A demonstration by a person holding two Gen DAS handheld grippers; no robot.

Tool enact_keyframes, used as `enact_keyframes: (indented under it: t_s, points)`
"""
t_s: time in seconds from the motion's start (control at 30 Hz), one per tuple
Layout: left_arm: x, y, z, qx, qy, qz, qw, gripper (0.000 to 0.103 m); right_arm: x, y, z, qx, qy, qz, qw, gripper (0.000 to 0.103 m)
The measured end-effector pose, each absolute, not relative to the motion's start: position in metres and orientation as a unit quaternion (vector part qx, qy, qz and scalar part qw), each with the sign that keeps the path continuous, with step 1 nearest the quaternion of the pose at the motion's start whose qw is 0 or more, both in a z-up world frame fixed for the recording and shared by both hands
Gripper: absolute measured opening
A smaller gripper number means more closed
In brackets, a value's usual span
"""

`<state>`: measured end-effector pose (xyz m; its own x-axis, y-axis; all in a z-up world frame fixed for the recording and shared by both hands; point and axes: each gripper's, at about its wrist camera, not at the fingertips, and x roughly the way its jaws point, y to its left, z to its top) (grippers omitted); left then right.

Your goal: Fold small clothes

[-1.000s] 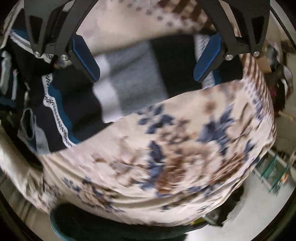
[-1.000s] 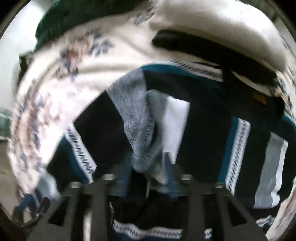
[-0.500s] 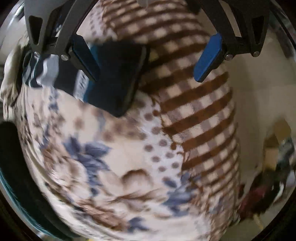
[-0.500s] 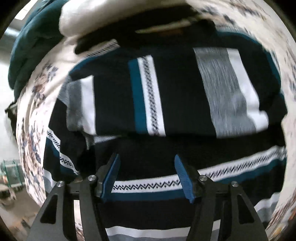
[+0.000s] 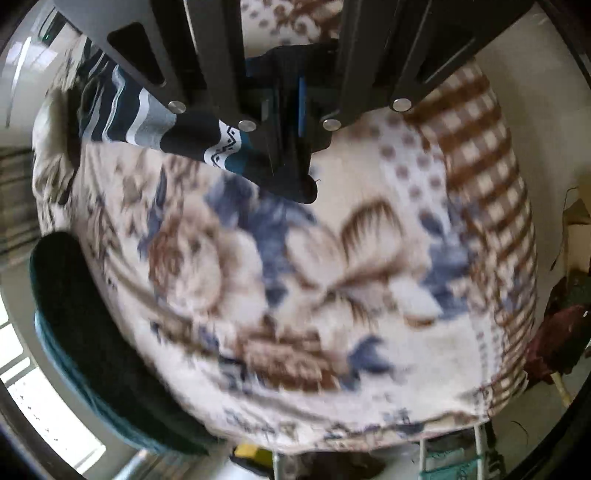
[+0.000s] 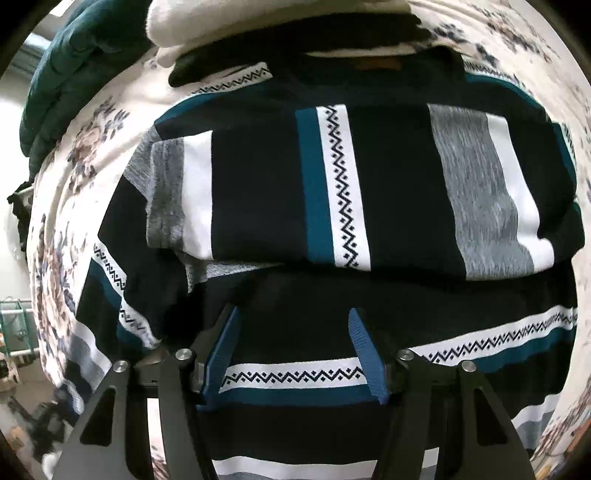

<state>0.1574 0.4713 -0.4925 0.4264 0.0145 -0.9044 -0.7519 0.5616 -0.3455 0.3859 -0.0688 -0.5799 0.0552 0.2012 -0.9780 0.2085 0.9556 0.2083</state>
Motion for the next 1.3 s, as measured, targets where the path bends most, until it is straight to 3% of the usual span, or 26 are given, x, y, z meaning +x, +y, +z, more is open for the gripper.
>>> enact_keyframes:
  t_s: [0.1,0.17,0.27,0.3,0.33,0.57,0.67,0.73,1.03,1.3]
  points:
    - [0.151,0.490,-0.514,-0.439,0.467,0.234,0.731,0.009,0.388,-0.072,-0.579,0.156,0.688,-0.004,0.709,0.063]
    - [0.141,0.490,-0.529,-0.483,0.474,0.213,0.705,0.020,0.387,-0.075,-0.578,0.160,0.686,-0.008,0.709,0.063]
    - [0.104,0.480,-0.543,-0.549,0.452,0.201,0.674,0.049,0.386,-0.077,-0.577,0.163,0.684,-0.012,0.711,0.063]
    - [0.088,0.473,-0.546,-0.573,0.436,0.201,0.664,0.065,0.385,-0.076,-0.577,0.164,0.682,-0.012,0.712,0.063]
    - [0.084,0.469,-0.547,-0.583,0.427,0.202,0.661,0.070,0.384,-0.078,-0.577,0.167,0.682,-0.013,0.712,0.063]
    - [0.110,0.471,-0.586,-0.612,0.413,0.245,0.629,0.072,0.379,-0.085,-0.584,0.174,0.682,-0.019,0.710,0.063]
    - [0.123,0.479,-0.585,-0.611,0.389,0.289,0.625,0.067,0.378,-0.095,-0.581,0.181,0.677,-0.020,0.713,0.063]
    - [0.133,0.480,-0.567,-0.582,0.380,0.306,0.650,0.005,0.377,-0.105,-0.577,0.182,0.672,-0.020,0.717,0.063]
    - [0.202,0.402,-0.446,-0.386,0.395,0.282,0.785,0.005,0.374,-0.161,-0.574,0.211,0.662,-0.036,0.718,0.063]
    - [0.330,0.162,-0.361,-0.201,0.433,0.054,0.877,0.005,0.377,-0.222,-0.568,0.213,0.660,-0.053,0.718,0.063]
